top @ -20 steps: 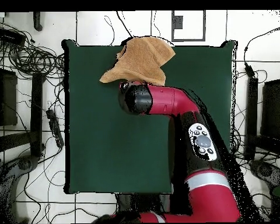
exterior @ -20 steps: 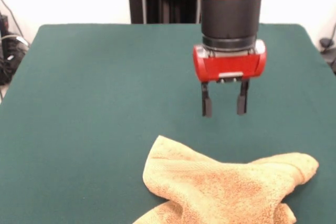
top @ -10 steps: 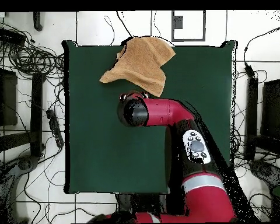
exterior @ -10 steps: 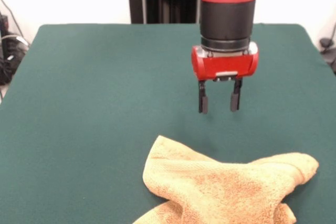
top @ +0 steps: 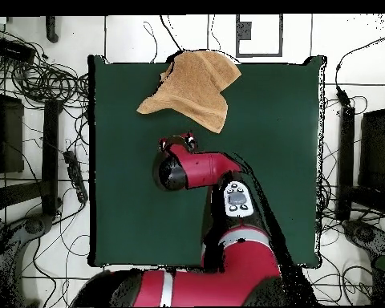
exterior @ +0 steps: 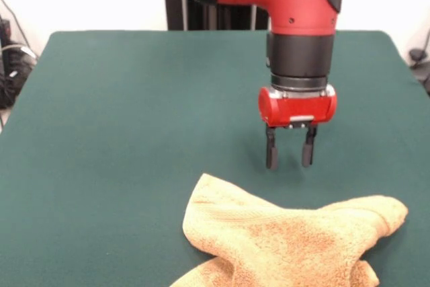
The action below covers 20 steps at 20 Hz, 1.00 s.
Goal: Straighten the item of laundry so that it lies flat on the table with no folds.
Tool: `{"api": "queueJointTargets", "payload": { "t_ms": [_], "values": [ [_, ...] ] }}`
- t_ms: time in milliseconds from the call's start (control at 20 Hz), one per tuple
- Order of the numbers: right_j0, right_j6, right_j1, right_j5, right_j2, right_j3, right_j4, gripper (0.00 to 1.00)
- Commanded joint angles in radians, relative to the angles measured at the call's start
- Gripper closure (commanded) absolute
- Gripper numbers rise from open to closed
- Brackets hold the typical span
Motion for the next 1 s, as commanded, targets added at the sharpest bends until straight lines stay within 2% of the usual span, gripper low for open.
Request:
{"api": "queueJointTargets", "payload": {
  "t_ms": [50, 250, 500, 800, 1000],
  "values": [
    [0.0, 0.173, 0.043, 0.027, 0.023, 0.087, 0.019, 0.0],
    [-0.081, 0.116, -0.038, 0.124, 0.125, 0.113, 0.025, 0.0],
    [-0.102, 0.044, -0.174, 0.307, 0.169, 0.108, 0.049, 0.0],
    [-0.12, 0.018, -0.212, 0.415, 0.212, 0.069, 0.052, 0.0],
    [-0.095, 0.022, -0.245, 0.496, 0.191, 0.036, 0.052, 0.0]
  ]
}}
